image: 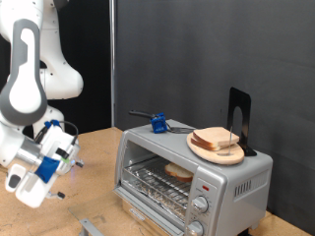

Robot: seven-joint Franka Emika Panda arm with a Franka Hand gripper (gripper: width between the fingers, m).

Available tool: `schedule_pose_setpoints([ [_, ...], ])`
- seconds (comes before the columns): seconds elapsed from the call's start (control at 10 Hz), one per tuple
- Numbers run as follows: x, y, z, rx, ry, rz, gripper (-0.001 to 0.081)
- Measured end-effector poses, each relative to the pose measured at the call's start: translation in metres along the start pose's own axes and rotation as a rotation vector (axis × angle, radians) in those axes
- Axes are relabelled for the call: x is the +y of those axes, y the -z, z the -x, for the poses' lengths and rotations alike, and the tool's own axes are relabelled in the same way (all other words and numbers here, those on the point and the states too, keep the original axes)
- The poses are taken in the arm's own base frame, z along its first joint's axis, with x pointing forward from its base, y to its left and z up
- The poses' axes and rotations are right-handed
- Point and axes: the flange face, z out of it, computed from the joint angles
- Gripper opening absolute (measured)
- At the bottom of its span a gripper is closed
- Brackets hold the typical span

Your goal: Make a piece of toast with the oven

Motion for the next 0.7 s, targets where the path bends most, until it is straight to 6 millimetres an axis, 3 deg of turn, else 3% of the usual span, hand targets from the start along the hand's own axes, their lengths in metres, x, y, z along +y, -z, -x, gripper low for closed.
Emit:
schedule_pose_setpoints([
  [0.3,0.014,-0.013,-0.011,0.024,-0.014,0.023,0.0809],
  [0.7,0.03,-0.012,-0.024,0.07,-0.013,0.039,0.0809],
])
